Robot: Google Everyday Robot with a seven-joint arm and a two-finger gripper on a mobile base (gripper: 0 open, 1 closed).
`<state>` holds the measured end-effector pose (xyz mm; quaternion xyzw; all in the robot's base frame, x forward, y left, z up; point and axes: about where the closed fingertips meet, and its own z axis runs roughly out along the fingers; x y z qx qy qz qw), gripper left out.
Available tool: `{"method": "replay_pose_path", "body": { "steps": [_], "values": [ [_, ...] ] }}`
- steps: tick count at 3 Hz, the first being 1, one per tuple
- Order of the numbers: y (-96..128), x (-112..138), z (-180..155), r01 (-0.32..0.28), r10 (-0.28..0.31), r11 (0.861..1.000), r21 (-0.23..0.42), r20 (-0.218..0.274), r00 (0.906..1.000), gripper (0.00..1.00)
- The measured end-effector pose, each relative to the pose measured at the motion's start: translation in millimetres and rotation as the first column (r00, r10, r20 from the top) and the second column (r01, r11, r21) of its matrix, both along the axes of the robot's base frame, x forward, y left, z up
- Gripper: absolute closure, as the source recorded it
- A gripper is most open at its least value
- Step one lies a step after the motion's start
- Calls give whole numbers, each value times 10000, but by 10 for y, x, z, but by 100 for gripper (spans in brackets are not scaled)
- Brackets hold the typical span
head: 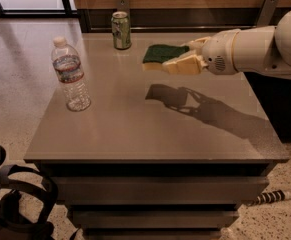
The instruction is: Move sponge near water bottle
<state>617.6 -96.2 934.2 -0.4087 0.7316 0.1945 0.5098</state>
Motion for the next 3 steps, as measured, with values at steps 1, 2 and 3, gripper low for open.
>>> {"method": "replay_pose_path", "body": {
  "steps": [1, 2, 3],
  "values": [
    [405, -414, -2, -273, 270, 9996, -75, -306, 9992, 100],
    [774, -724, -161, -684, 694, 9975, 174, -670, 9953, 100],
    [1131, -908, -392, -1179, 1218, 9917, 510, -832, 9891, 100]
  ]
}}
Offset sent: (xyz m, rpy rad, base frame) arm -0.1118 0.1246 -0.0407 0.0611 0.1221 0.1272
